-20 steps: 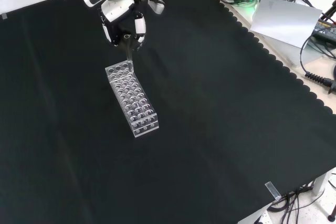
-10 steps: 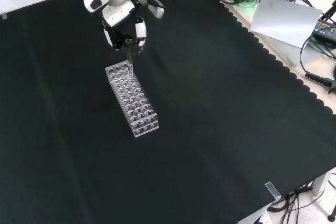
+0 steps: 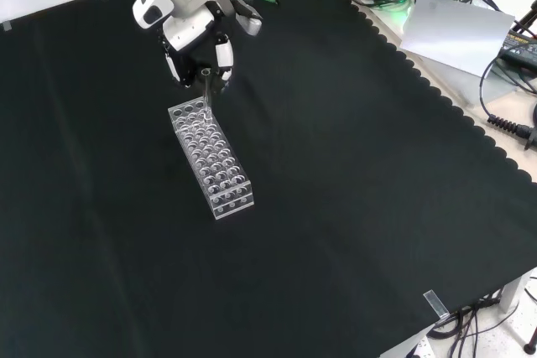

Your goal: Put the test tube back in the rack.

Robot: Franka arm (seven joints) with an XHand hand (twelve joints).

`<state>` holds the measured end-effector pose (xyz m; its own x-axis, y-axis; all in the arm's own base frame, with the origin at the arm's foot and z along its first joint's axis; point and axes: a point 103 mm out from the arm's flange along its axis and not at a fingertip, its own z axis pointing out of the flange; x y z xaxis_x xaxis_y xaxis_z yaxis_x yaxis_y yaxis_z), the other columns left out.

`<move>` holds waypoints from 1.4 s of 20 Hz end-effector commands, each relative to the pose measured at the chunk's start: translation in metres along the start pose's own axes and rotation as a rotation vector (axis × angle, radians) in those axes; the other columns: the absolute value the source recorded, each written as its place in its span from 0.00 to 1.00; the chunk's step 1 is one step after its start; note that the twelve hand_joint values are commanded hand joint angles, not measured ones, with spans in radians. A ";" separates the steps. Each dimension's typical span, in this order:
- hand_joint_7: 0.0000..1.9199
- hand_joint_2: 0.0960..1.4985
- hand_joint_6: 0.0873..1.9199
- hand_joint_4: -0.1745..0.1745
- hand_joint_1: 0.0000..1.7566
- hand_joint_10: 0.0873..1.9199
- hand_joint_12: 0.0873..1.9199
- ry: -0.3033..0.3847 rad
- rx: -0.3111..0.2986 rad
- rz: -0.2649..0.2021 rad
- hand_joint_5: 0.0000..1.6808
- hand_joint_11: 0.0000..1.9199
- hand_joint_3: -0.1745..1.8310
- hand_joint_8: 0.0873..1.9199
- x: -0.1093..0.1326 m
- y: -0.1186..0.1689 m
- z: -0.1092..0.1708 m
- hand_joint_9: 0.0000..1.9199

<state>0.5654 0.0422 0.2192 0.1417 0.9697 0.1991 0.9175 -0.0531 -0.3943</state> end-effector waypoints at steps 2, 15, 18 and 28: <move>0.73 0.31 0.26 0.00 0.76 0.28 0.42 -0.001 0.011 -0.007 0.80 0.67 0.49 0.27 0.002 0.002 0.003 0.84; 0.88 0.40 0.22 0.00 0.70 0.28 0.43 -0.001 0.041 0.001 0.80 0.67 0.40 0.23 -0.002 0.008 0.011 0.84; 0.88 0.40 0.22 0.00 0.70 0.28 0.43 -0.002 0.048 -0.002 0.80 0.67 0.39 0.23 -0.004 0.009 0.015 0.84; 0.88 0.40 0.22 0.00 0.70 0.28 0.43 0.007 0.065 0.004 0.81 0.67 0.39 0.23 -0.013 0.016 0.030 0.84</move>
<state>0.5673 0.0370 0.1886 0.1464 0.9685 0.2012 0.8928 -0.0418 -0.4486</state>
